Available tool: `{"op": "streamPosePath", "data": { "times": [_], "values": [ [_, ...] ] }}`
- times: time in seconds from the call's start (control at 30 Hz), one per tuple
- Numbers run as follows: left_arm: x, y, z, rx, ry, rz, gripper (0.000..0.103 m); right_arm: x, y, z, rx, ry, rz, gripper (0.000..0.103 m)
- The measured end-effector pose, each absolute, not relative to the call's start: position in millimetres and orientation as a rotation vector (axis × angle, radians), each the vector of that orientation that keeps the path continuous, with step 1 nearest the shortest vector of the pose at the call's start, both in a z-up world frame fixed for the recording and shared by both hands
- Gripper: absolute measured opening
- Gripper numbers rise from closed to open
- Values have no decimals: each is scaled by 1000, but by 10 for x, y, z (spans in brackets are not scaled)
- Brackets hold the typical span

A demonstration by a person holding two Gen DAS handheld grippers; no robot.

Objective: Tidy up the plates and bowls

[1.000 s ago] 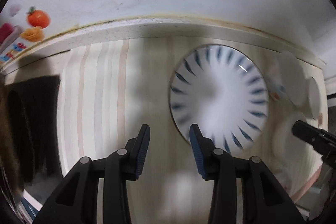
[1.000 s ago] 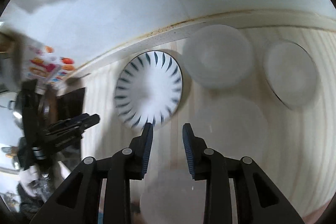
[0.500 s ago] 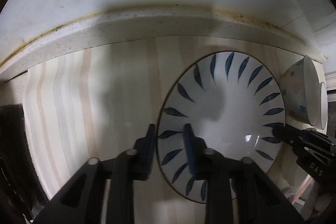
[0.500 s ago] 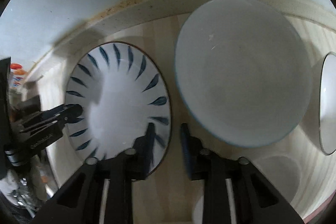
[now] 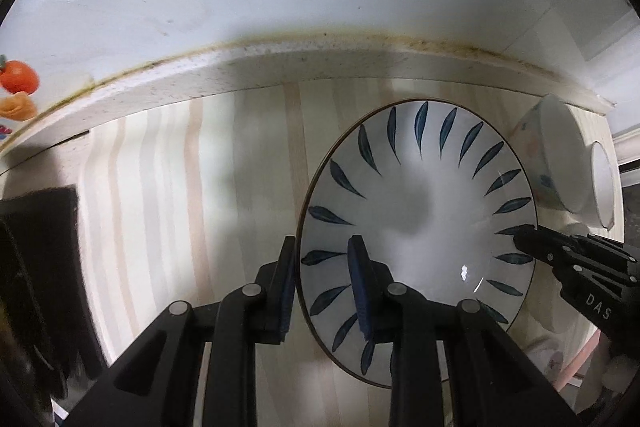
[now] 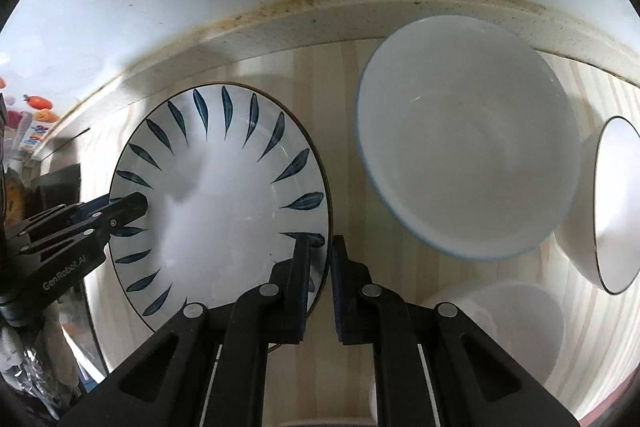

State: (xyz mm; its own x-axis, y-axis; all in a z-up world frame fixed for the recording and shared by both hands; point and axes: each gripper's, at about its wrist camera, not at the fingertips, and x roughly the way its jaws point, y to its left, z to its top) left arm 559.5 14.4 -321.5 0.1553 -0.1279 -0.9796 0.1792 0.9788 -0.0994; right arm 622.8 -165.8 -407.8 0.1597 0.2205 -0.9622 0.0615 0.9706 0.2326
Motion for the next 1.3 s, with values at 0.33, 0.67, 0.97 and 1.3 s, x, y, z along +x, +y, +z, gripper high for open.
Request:
{"op": "streamPosePath", "data": {
  "times": [0.33,0.67,0.97,1.3],
  "values": [
    [5141,180,-2612,29,1321,-241,23,5854,-1698,-3531,237,1339,162,11],
    [4683,-147,-2298,36,1277,-297,23,5148,-1971,-3085,222,1305,185,11],
    [4111,-483,-2390,37,1314,-338,23,4420,-2412,-3146,226,1343,170,11],
    [3727,-732,-2828,95,1410,-348,23,3895,-2643,-3642,242,1441,163,11]
  ]
}}
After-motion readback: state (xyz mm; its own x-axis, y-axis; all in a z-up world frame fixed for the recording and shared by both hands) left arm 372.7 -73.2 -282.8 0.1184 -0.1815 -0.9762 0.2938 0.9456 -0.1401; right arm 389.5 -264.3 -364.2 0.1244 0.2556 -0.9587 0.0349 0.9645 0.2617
